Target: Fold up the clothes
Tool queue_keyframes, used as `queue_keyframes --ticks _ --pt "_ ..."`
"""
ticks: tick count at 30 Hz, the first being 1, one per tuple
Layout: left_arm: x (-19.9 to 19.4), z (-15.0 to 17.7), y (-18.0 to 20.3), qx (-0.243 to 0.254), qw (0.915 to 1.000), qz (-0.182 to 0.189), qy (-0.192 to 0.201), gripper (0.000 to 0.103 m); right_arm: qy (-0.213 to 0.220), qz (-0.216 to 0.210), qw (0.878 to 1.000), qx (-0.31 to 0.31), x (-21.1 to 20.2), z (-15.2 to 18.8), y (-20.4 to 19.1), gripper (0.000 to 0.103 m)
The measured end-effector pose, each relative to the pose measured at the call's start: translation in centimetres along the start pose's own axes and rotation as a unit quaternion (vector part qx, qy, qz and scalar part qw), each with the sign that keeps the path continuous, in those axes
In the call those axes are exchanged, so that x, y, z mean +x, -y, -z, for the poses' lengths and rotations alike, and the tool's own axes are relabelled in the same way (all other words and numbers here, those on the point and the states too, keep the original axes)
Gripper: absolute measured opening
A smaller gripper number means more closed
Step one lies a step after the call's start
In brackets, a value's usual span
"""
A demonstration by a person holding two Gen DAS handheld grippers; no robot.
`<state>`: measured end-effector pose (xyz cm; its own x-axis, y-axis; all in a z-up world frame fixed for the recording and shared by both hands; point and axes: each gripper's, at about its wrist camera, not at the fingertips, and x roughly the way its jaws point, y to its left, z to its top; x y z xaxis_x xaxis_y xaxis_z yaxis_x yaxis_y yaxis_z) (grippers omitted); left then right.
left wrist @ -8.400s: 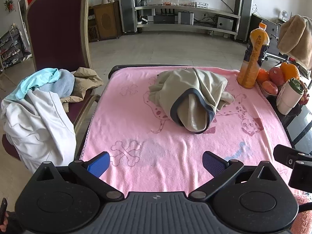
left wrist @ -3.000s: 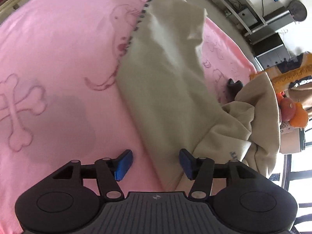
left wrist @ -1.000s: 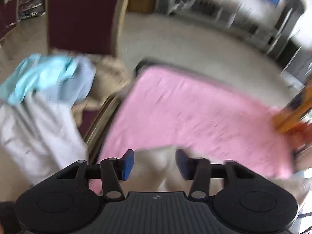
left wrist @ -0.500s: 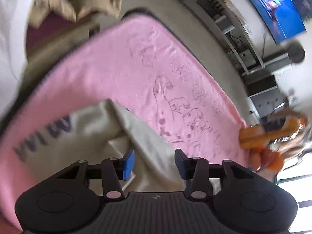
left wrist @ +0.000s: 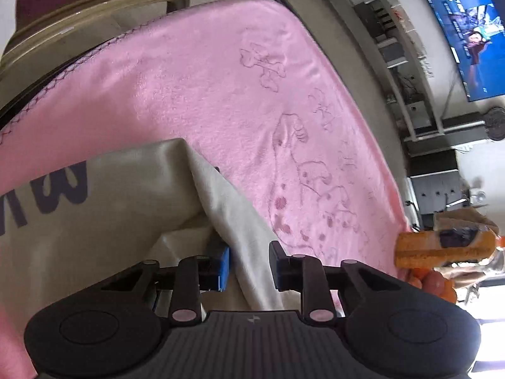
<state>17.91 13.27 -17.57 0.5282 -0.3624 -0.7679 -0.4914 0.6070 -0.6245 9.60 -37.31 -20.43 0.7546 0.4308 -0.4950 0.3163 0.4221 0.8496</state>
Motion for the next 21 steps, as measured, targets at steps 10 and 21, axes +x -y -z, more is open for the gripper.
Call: queue_keyframes --ticks 10,21 --pt "1.0 -1.3 -1.6 0.017 0.9998 0.008 -0.003 0.014 0.036 0.015 0.998 0.042 -0.5 -0.9 1.5 0.039" --pt "1.7 -0.8 -1.0 0.035 0.9992 -0.003 0.019 0.003 -0.011 0.065 0.998 0.003 6.1 -1.7 -1.0 0.033"
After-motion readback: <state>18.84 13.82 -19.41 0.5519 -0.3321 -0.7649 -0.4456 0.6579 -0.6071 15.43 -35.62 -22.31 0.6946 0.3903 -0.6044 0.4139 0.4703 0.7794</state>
